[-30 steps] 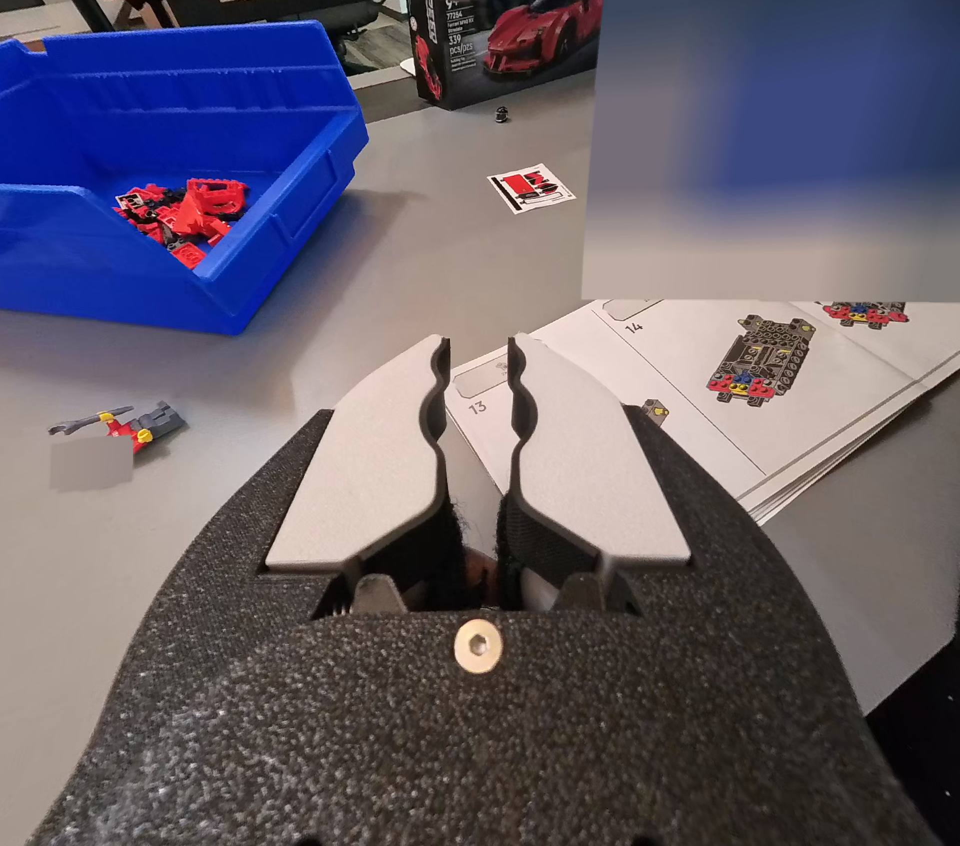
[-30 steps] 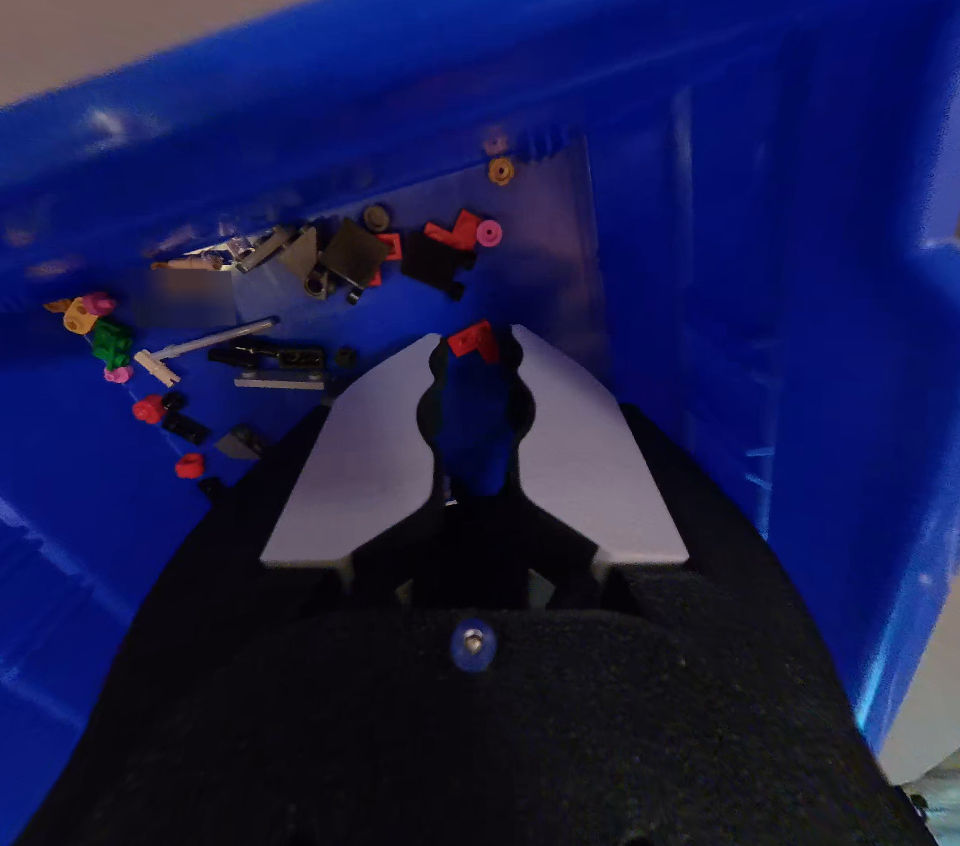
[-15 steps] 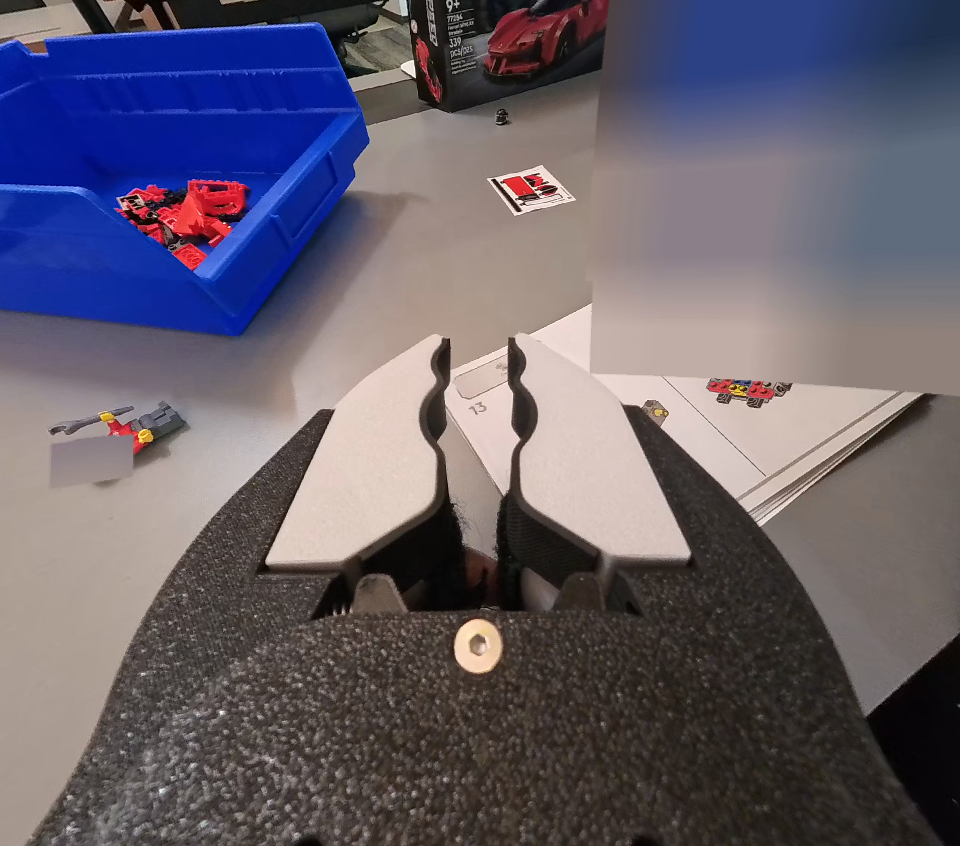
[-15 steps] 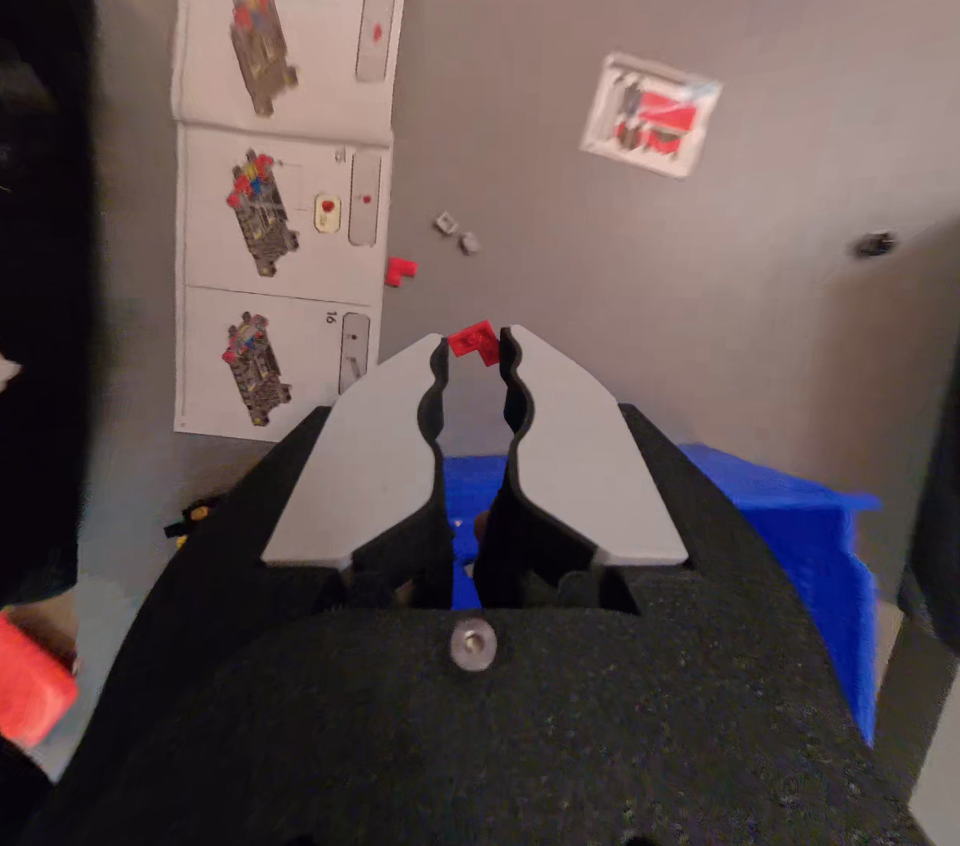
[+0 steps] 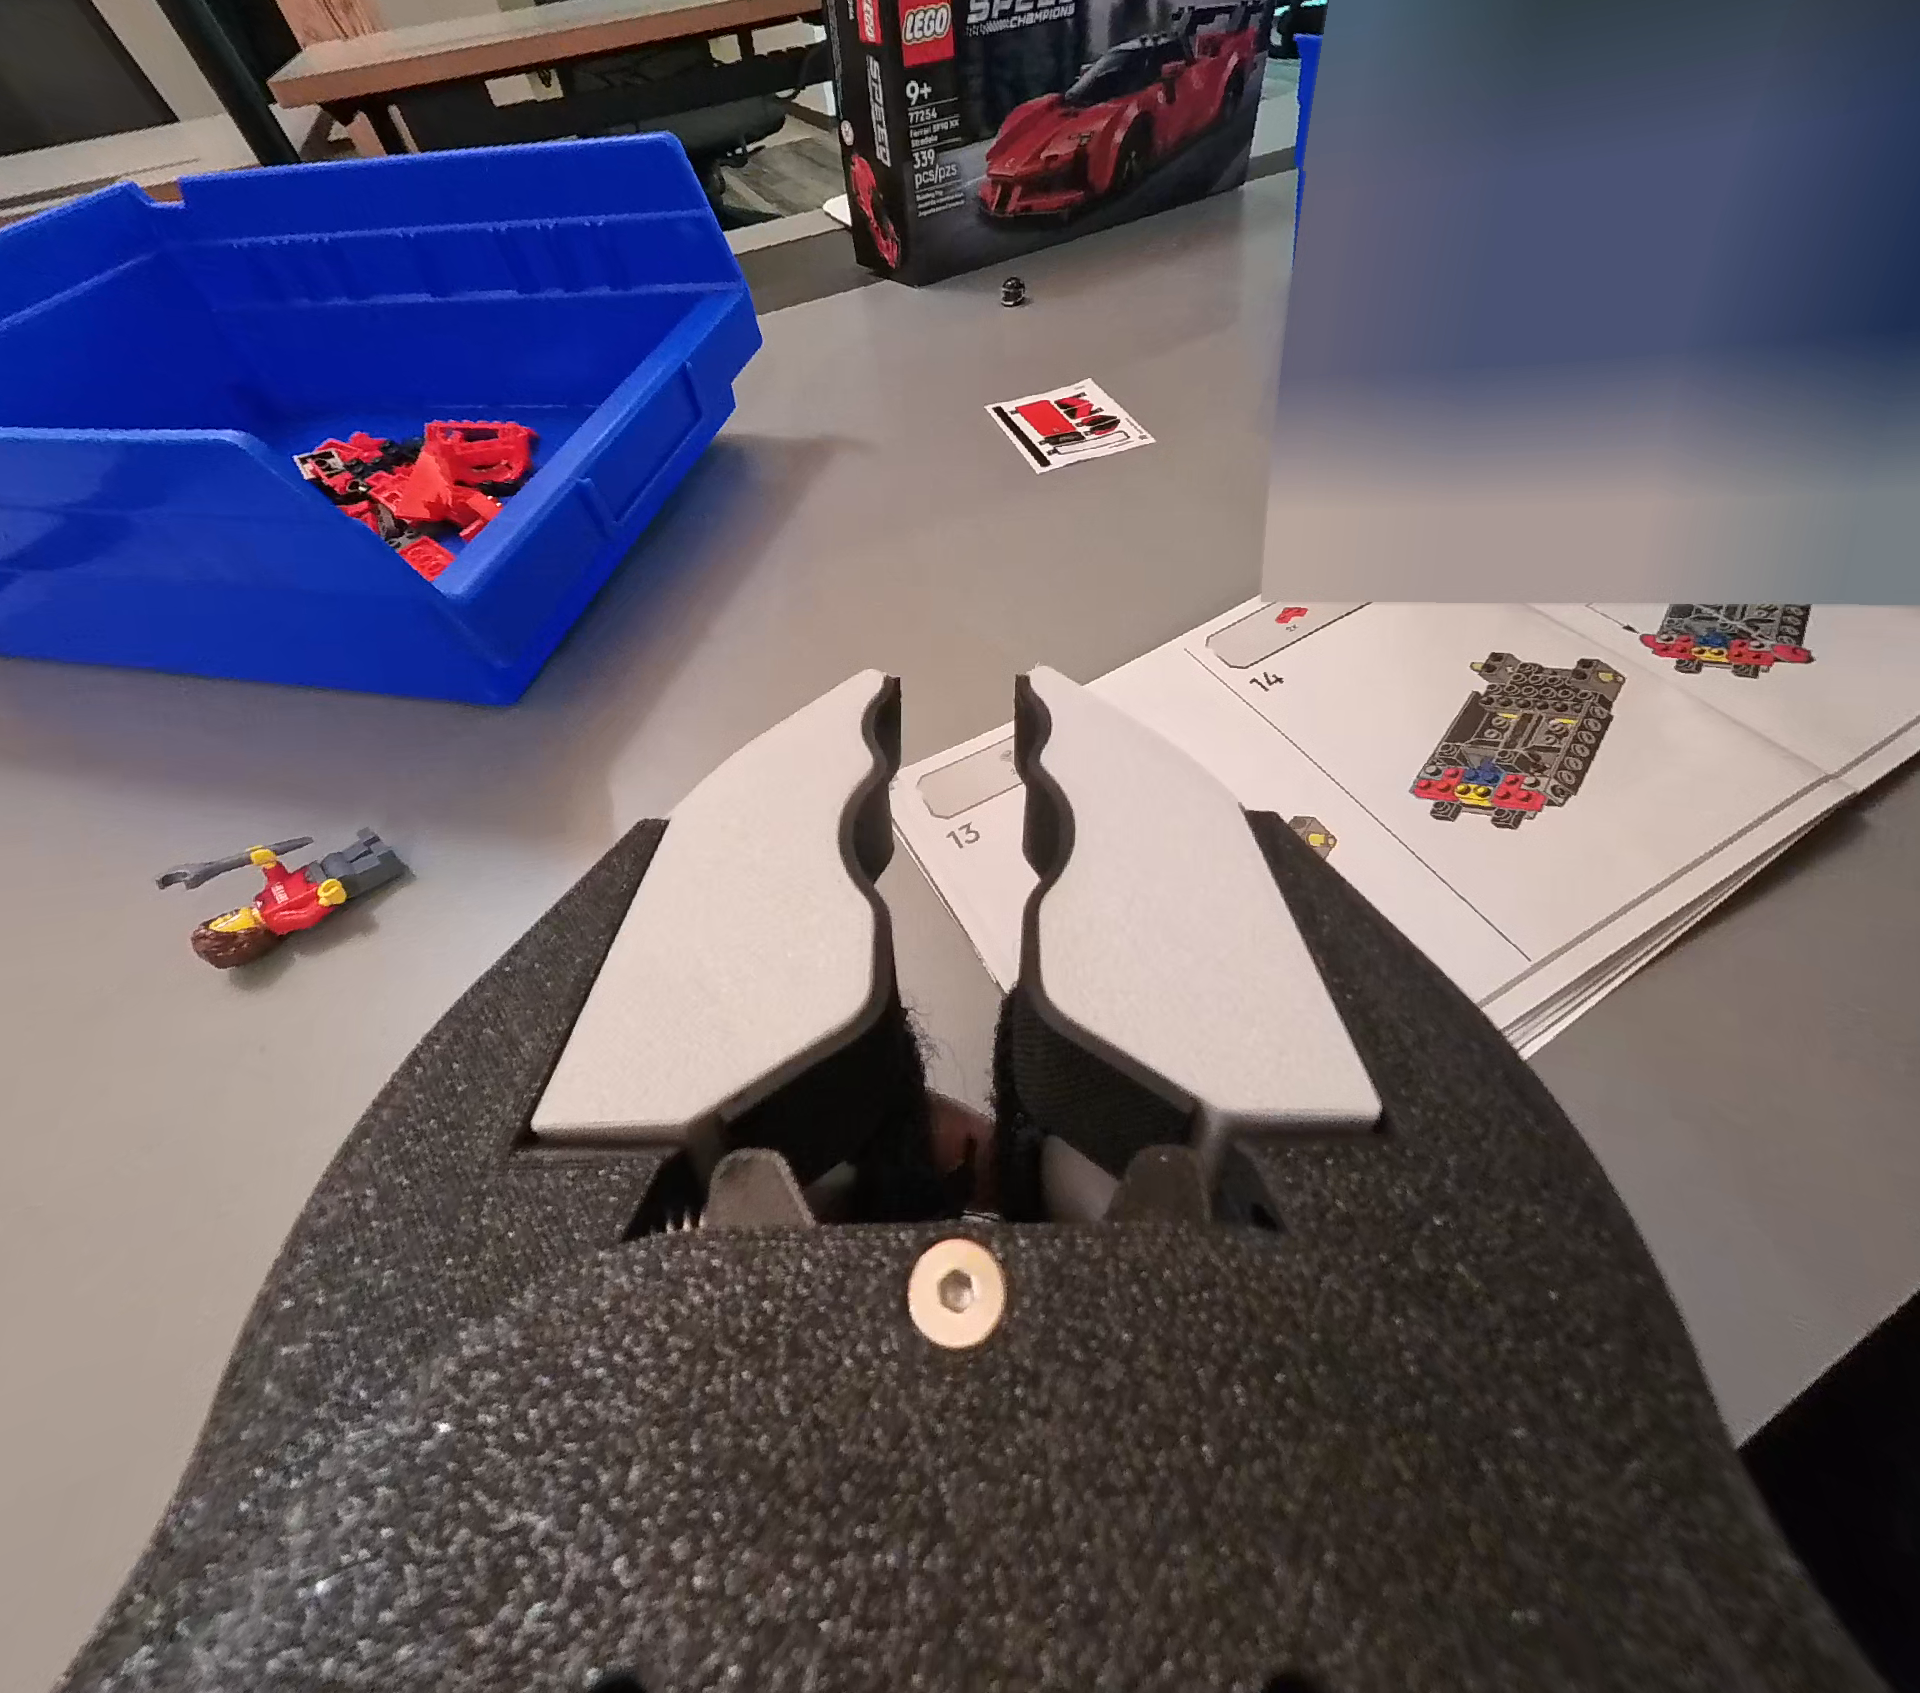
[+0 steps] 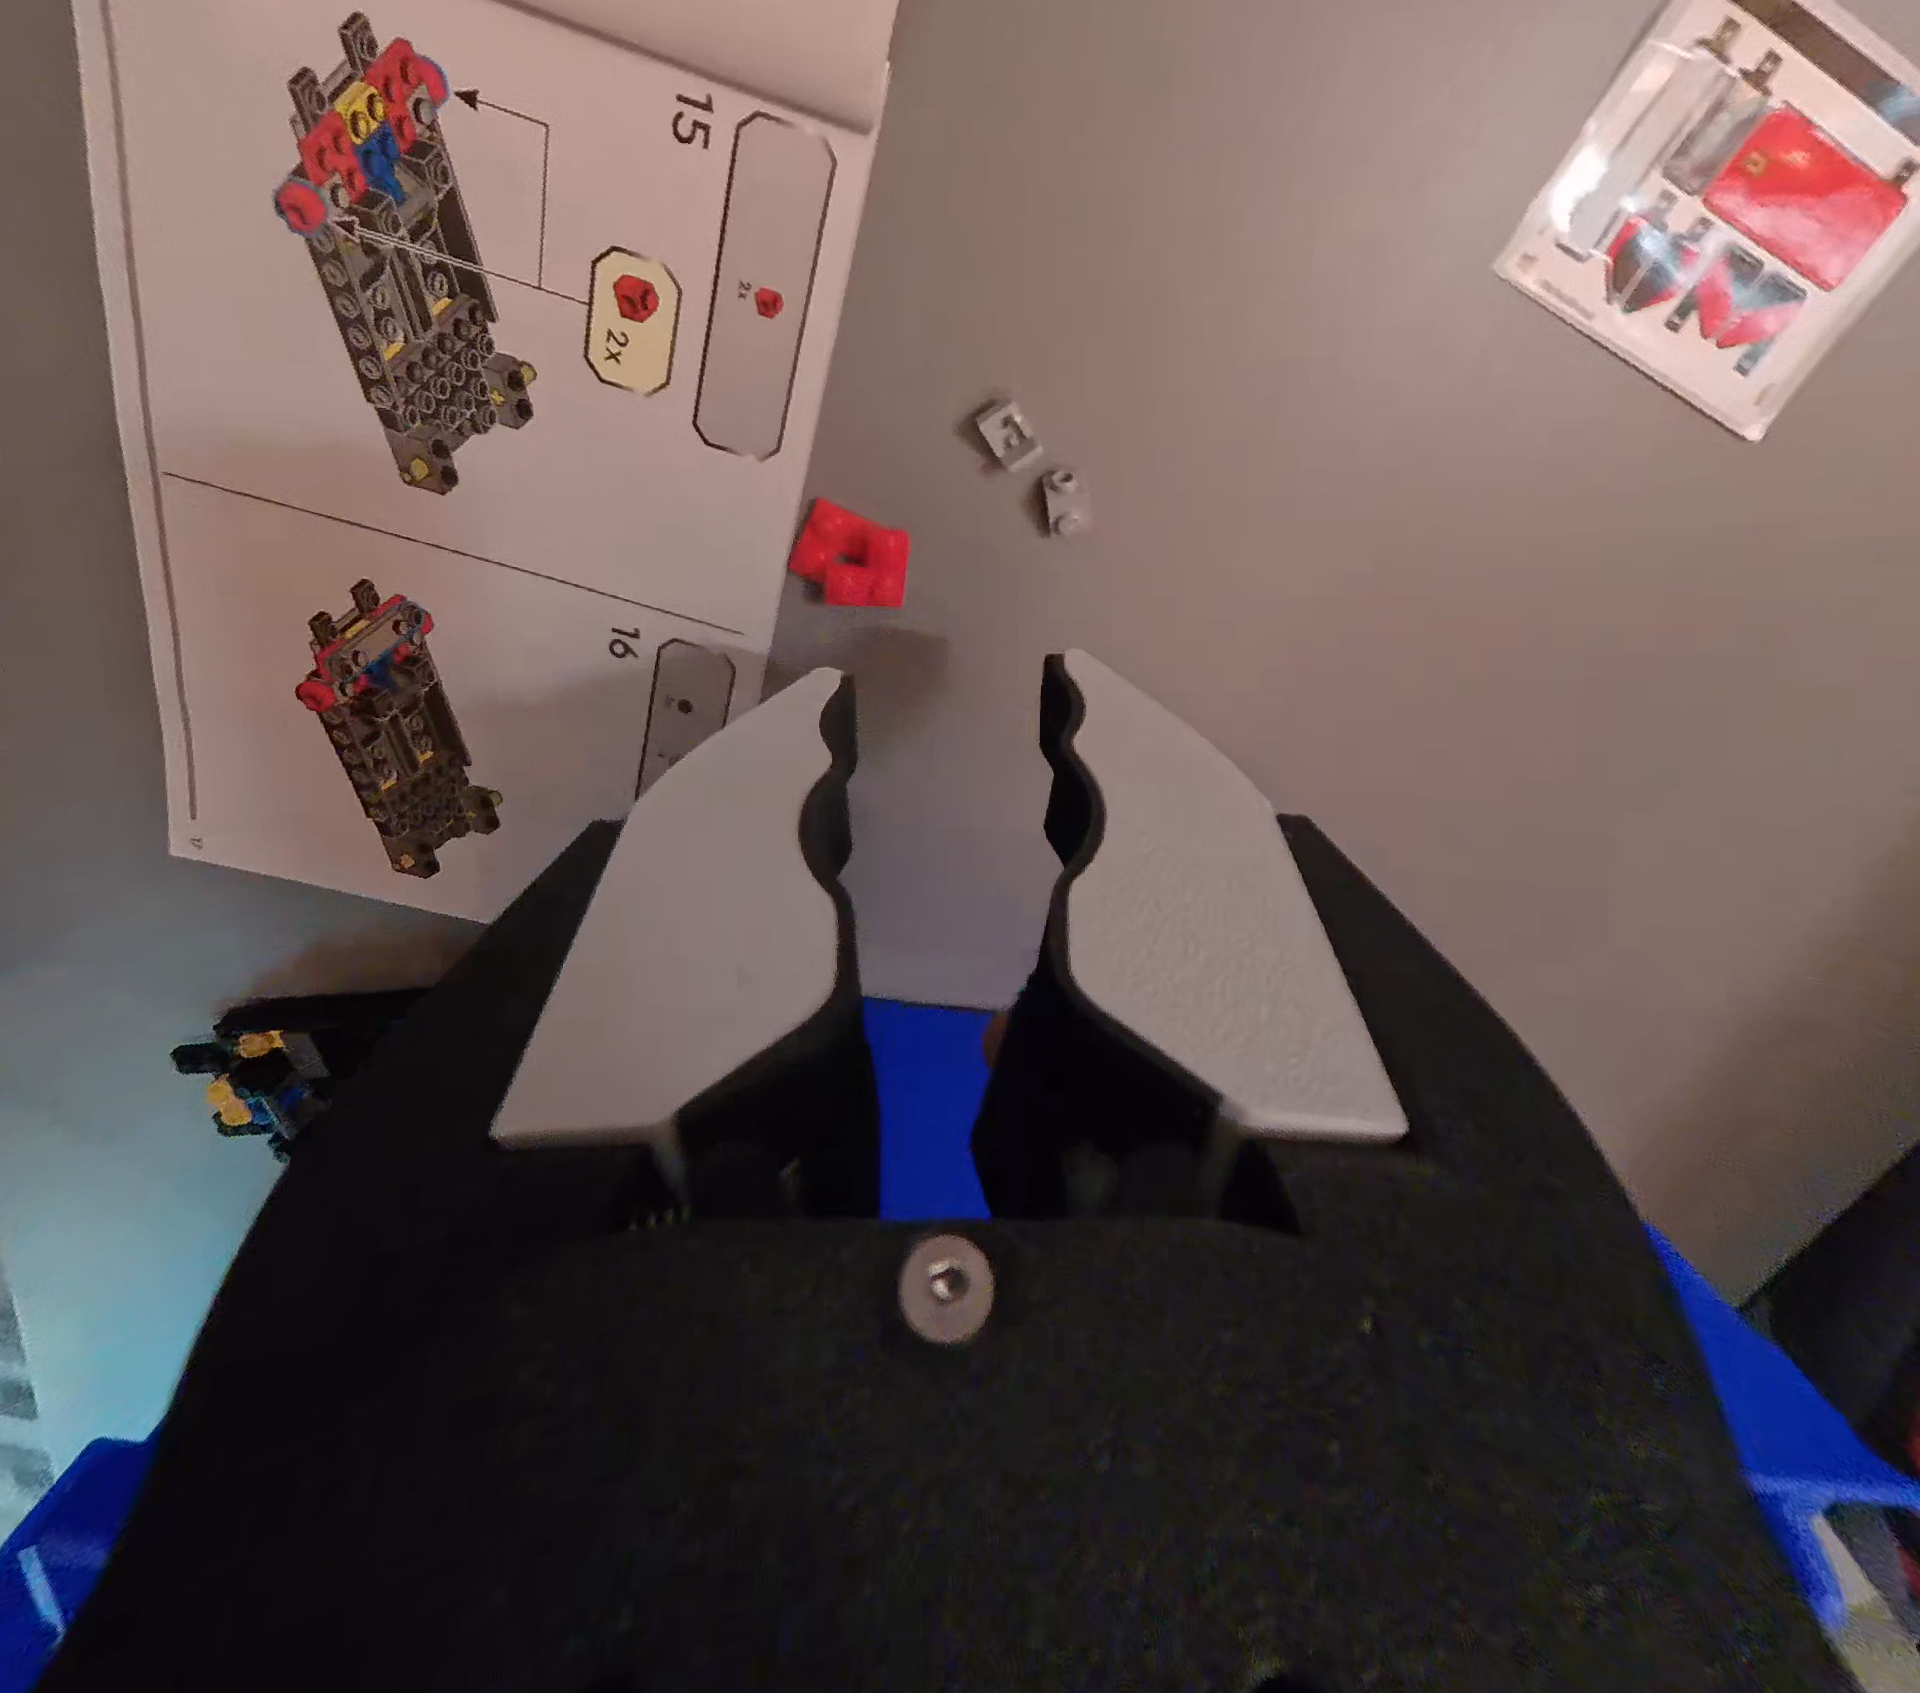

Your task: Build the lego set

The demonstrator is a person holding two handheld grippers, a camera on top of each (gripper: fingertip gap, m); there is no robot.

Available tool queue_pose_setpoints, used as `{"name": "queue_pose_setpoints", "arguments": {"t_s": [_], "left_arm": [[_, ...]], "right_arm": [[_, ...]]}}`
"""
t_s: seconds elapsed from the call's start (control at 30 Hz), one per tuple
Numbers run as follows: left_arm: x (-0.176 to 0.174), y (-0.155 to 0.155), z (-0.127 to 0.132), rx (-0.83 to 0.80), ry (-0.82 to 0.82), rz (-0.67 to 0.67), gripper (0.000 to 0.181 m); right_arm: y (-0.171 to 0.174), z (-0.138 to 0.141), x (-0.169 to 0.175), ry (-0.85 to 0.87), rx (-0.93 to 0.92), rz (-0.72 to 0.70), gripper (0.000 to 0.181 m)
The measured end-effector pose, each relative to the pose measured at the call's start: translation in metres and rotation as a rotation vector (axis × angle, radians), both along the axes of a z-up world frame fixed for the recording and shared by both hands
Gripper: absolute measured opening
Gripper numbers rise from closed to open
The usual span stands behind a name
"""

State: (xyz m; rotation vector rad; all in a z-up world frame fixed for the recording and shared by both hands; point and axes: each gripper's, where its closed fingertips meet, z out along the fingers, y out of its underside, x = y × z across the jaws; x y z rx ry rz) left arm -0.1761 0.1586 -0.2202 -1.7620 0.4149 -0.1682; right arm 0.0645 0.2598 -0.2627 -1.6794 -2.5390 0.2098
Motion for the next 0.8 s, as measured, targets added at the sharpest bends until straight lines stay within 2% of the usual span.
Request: {"name": "queue_pose_setpoints", "arguments": {"t_s": [0.1,0.2,0.3,0.4,0.47,0.57,0.67,0.7,0.8], "left_arm": [[0.001,0.0,0.0,-0.001,0.001,-0.005,0.02],[0.001,0.0,0.0,-0.003,0.002,-0.007,0.02],[0.001,0.0,-0.001,-0.01,-0.001,-0.013,0.021],[0.003,-0.001,-0.002,-0.012,0.003,-0.023,0.021],[0.003,-0.001,-0.001,-0.007,0.005,-0.022,0.021],[0.002,-0.001,0.0,0.0,-0.004,-0.017,0.02],[0.001,-0.002,0.002,0.017,-0.01,-0.013,0.02],[0.001,-0.002,0.003,0.02,-0.012,-0.014,0.019],[0.002,-0.002,0.002,0.006,-0.027,-0.031,0.019]], "right_arm": [[0.009,0.019,0.004,0.065,0.015,-0.048,0.036],[0.023,0.059,0.012,0.198,0.003,-0.146,0.037],[0.039,0.1,0.029,0.344,-0.006,-0.255,0.033],[0.05,0.125,0.054,0.423,0.015,-0.335,0.029],[0.053,0.132,0.072,0.444,0.044,-0.346,0.0],[0.058,0.134,0.096,0.417,0.102,-0.395,0.0],[0.061,0.138,0.112,0.434,0.129,-0.414,0.016],[0.06,0.138,0.117,0.431,0.123,-0.413,0.001],[0.06,0.132,0.132,0.415,0.102,-0.409,0.0]]}}
